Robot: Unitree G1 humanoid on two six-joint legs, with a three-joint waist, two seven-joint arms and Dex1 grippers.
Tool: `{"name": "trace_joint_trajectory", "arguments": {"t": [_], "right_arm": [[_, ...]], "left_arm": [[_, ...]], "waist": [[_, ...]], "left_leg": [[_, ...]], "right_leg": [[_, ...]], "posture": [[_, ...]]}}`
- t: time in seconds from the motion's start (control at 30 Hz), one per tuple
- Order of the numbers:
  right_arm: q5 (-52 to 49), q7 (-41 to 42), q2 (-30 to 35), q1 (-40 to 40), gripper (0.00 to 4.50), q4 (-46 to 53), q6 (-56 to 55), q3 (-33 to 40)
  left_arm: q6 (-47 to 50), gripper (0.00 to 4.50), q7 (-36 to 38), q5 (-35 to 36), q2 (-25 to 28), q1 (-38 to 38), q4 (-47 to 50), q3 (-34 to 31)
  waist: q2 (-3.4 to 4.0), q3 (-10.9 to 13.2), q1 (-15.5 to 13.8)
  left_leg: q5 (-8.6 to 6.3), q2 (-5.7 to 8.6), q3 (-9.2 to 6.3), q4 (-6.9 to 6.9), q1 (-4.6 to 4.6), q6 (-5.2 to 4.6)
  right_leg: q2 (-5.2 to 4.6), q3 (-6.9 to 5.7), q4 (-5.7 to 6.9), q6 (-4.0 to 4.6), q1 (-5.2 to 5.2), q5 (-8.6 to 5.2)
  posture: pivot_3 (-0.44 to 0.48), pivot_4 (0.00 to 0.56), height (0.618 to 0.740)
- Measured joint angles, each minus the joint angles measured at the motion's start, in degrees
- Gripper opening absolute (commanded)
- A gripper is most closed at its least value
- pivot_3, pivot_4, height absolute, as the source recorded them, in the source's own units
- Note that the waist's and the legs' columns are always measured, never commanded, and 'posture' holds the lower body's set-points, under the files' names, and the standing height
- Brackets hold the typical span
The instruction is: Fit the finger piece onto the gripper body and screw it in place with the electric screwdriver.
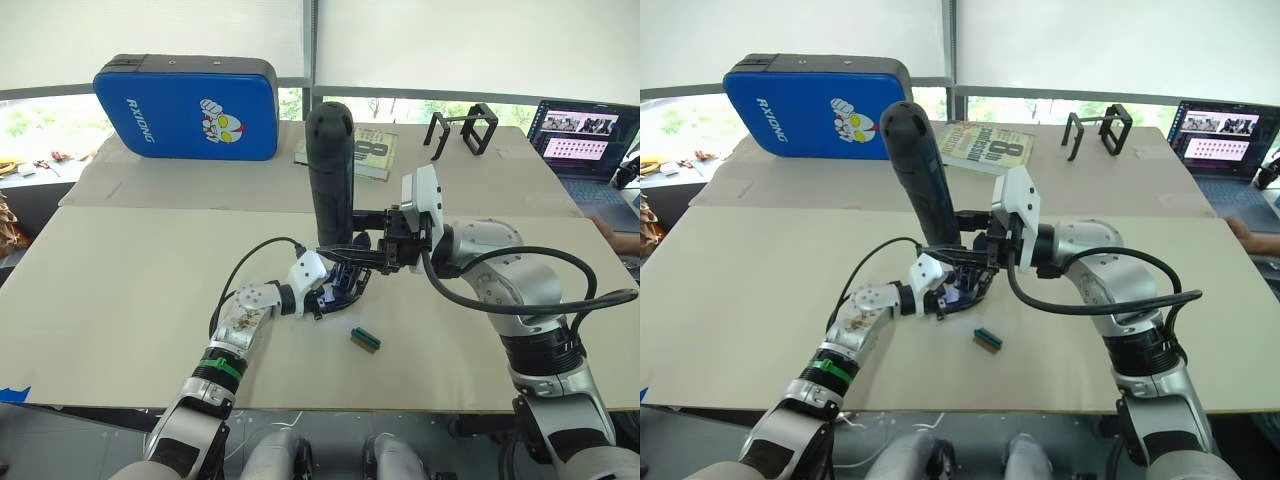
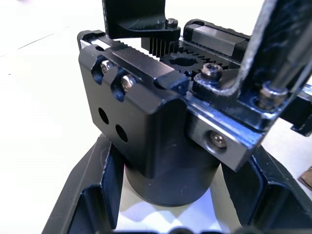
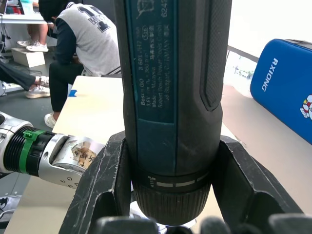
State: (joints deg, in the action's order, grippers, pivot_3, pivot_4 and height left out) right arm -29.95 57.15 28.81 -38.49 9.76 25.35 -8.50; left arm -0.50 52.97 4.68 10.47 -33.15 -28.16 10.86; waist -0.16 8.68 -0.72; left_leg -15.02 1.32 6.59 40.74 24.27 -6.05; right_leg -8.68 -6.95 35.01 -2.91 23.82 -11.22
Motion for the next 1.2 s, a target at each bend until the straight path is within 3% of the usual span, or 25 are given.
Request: {"name": "trace_joint_trajectory", "arguments": {"t": [0.6,0.8,1.07,1.2], "right_arm": [[-0.78,-0.08,-0.01,0.72,1.92,-0.02,-0.53,2.02],[-6.84,-1.28,-1.13,-0.04,1.92,0.53,2.92,6.43],[-17.39,-3.34,-1.06,-4.23,1.92,7.53,8.90,11.26],[-24.80,-3.73,2.60,-2.24,1.92,8.74,17.10,11.84]], "left_arm": [[-0.02,2.34,-0.04,0.03,0.09,-0.11,-0.02,0.23],[-0.90,2.34,0.60,0.19,0.23,-0.38,0.08,0.18],[-0.66,2.34,0.63,0.15,-0.07,-0.47,-0.06,0.29],[2.03,4.19,2.17,0.95,0.62,-0.31,0.64,0.53]], "waist": [[0.01,-0.04,-0.02],[0.02,-0.03,0.02],[0.03,-0.02,-0.07],[0.02,-0.02,-0.06]], "left_leg": [[-0.06,0.00,-0.02,-0.01,0.01,0.10],[0.16,0.03,0.03,0.00,0.52,-0.29],[0.13,0.03,0.00,0.00,0.52,-0.23],[0.13,0.04,0.00,0.00,0.53,-0.25]], "right_leg": [[-0.04,-0.01,-0.01,0.00,0.01,0.00],[-0.06,0.01,0.06,0.01,0.33,0.01],[-0.06,-0.04,0.01,0.01,0.26,0.01],[-0.11,-0.03,0.01,0.01,0.29,0.01]], "posture": [[0.000,0.150,0.740],[0.000,0.150,0.740],[0.000,0.150,0.740],[0.000,0.150,0.740]]}}
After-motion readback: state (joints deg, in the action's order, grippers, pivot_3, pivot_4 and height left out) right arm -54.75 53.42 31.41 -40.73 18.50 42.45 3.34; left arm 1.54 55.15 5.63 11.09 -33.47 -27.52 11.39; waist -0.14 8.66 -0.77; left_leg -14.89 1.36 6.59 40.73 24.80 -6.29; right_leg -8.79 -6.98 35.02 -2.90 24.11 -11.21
